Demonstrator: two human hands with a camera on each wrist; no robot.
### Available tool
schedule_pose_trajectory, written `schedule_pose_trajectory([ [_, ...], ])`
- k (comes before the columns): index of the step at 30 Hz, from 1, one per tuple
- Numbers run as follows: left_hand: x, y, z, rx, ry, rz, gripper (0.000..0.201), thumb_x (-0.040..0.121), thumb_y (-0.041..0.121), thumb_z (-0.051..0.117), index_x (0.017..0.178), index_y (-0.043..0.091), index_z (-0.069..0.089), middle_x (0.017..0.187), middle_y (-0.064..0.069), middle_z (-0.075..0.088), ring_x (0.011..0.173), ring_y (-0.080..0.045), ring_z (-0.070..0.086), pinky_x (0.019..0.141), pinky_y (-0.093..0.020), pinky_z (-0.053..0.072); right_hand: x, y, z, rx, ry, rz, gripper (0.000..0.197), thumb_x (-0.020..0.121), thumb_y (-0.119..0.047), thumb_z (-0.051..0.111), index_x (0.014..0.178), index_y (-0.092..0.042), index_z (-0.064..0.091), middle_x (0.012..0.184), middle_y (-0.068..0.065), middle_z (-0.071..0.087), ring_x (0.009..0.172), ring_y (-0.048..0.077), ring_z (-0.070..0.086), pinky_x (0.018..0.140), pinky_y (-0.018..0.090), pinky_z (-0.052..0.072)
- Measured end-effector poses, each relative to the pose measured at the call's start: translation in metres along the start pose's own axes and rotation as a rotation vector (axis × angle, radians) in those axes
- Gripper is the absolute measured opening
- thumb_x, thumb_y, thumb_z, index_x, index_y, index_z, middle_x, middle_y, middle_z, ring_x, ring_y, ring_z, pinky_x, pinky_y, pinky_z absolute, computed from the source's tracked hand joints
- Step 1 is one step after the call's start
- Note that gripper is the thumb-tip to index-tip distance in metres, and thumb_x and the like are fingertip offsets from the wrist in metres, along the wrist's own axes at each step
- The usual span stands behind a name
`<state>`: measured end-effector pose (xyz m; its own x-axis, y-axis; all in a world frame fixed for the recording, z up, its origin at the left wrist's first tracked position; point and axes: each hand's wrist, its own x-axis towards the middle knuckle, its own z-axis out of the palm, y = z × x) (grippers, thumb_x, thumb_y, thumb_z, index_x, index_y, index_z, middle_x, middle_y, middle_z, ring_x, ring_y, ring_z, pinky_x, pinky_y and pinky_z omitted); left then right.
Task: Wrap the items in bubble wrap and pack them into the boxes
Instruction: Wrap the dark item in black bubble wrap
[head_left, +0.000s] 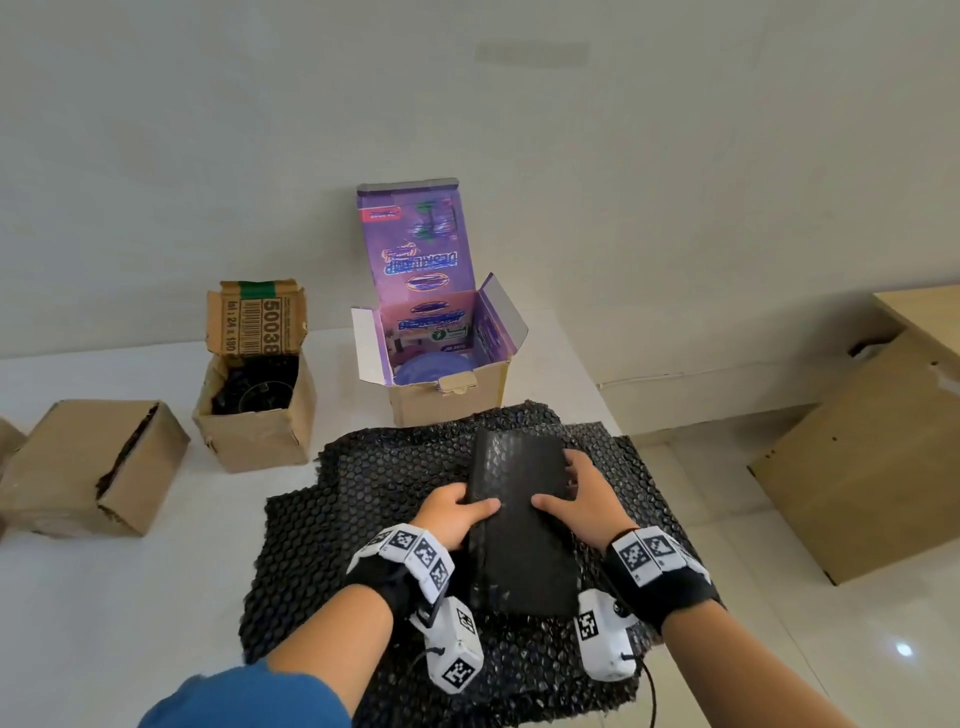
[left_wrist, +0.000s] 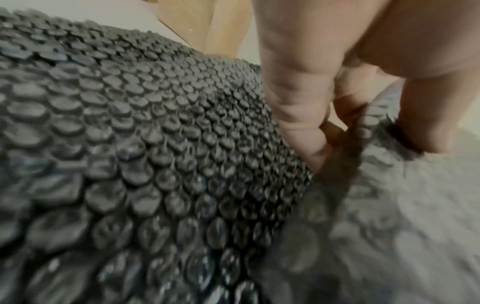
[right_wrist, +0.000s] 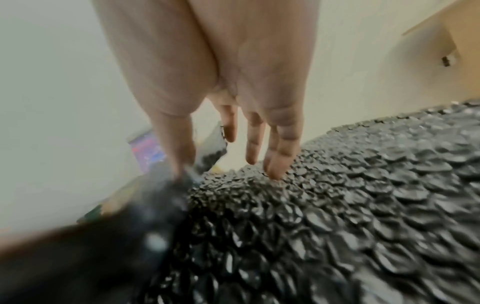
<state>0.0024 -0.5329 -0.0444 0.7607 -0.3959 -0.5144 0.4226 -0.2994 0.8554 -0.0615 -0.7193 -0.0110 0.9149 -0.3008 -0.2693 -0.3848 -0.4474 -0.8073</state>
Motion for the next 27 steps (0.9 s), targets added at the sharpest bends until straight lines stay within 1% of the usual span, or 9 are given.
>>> schedule_pose_trajectory([
  [3,-0.019,0.019,-0.023,-0.073,-0.003,0.052,0.012,0.088,0.021,0.065,0.097,0.013,0.067,0.1,-0.009,0.072,0.096,-0.027,0.068,0.093,-0.045,0.051,-0.007,-0.022,-0.004,0.209,-0.146,-0.057,0.096,0.079,-0.023,0.075,0.148,-0.029,0.009,0.127,-0.001,0.045,0.119,0.016,0.05,0.099,0.03,0.043],
  [6,-0.038,0.032,-0.052,-0.11,0.036,0.123,0.016,0.088,0.024,0.064,0.098,0.012,0.069,0.099,-0.008,0.073,0.096,-0.027,0.068,0.094,-0.046,0.05,-0.008,-0.046,0.005,0.323,-0.291,-0.115,0.105,0.076,-0.018,0.078,0.144,-0.041,0.0,0.126,0.005,0.053,0.114,0.019,0.059,0.098,0.036,0.048],
  [10,-0.055,0.039,-0.093,-0.118,0.147,0.22,0.027,0.086,0.02,0.068,0.111,0.011,0.06,0.106,-0.009,0.07,0.099,-0.025,0.066,0.094,-0.048,0.05,-0.003,-0.086,0.035,0.346,-0.189,-0.212,0.092,0.076,-0.003,0.076,0.139,-0.031,0.015,0.123,0.007,0.048,0.103,0.018,0.062,0.087,0.028,0.053],
  [13,-0.067,0.041,-0.128,-0.101,0.215,0.315,0.069,0.076,0.01,0.077,0.126,0.026,0.032,0.114,-0.006,0.061,0.1,-0.019,0.065,0.091,-0.043,0.052,0.005,-0.112,0.061,0.373,-0.143,-0.278,0.075,0.077,-0.003,0.075,0.124,-0.039,0.03,0.12,0.006,0.053,0.104,0.02,0.062,0.09,0.034,0.052],
  [15,-0.074,0.039,-0.157,-0.02,0.212,0.407,0.078,0.074,0.005,0.077,0.119,0.039,0.023,0.119,-0.006,0.055,0.103,-0.017,0.064,0.09,-0.04,0.053,0.011,-0.127,0.078,0.311,-0.135,-0.357,0.063,0.077,-0.006,0.075,0.113,-0.042,0.037,0.121,0.002,0.055,0.11,0.017,0.058,0.089,0.027,0.05],
  [17,-0.08,0.039,-0.186,0.089,0.195,0.463,0.073,0.075,0.002,0.075,0.113,0.042,0.028,0.122,-0.006,0.052,0.104,-0.017,0.063,0.088,-0.034,0.054,0.013,-0.147,0.097,0.295,-0.165,-0.394,0.053,0.079,-0.004,0.072,0.109,-0.036,0.044,0.12,0.003,0.057,0.107,0.015,0.06,0.083,0.017,0.049],
  [19,-0.086,0.043,-0.21,0.169,0.198,0.486,0.067,0.077,0.002,0.073,0.115,0.04,0.035,0.121,-0.006,0.051,0.101,-0.015,0.063,0.085,-0.028,0.053,0.017,-0.165,0.116,0.303,-0.195,-0.393,0.047,0.081,0.0,0.069,0.113,-0.03,0.051,0.119,0.006,0.059,0.105,0.014,0.061,0.082,0.016,0.05],
  [22,-0.086,0.051,-0.247,0.307,0.251,0.479,0.069,0.078,0.006,0.073,0.13,0.033,0.036,0.116,-0.001,0.053,0.097,-0.006,0.062,0.087,-0.026,0.053,0.03,-0.192,0.146,0.237,-0.219,-0.395,0.051,0.08,0.002,0.069,0.122,-0.024,0.055,0.126,0.004,0.058,0.116,0.016,0.057,0.099,0.028,0.047],
  [27,-0.066,0.063,-0.304,0.486,0.332,0.564,0.082,0.078,0.013,0.074,0.141,0.044,0.032,0.12,0.004,0.05,0.107,-0.009,0.054,0.093,-0.028,0.047,0.058,-0.237,0.184,0.005,-0.213,-0.378,0.071,0.076,-0.006,0.075,0.14,-0.016,0.044,0.135,0.004,0.052,0.121,0.017,0.051,0.107,0.032,0.04],
])
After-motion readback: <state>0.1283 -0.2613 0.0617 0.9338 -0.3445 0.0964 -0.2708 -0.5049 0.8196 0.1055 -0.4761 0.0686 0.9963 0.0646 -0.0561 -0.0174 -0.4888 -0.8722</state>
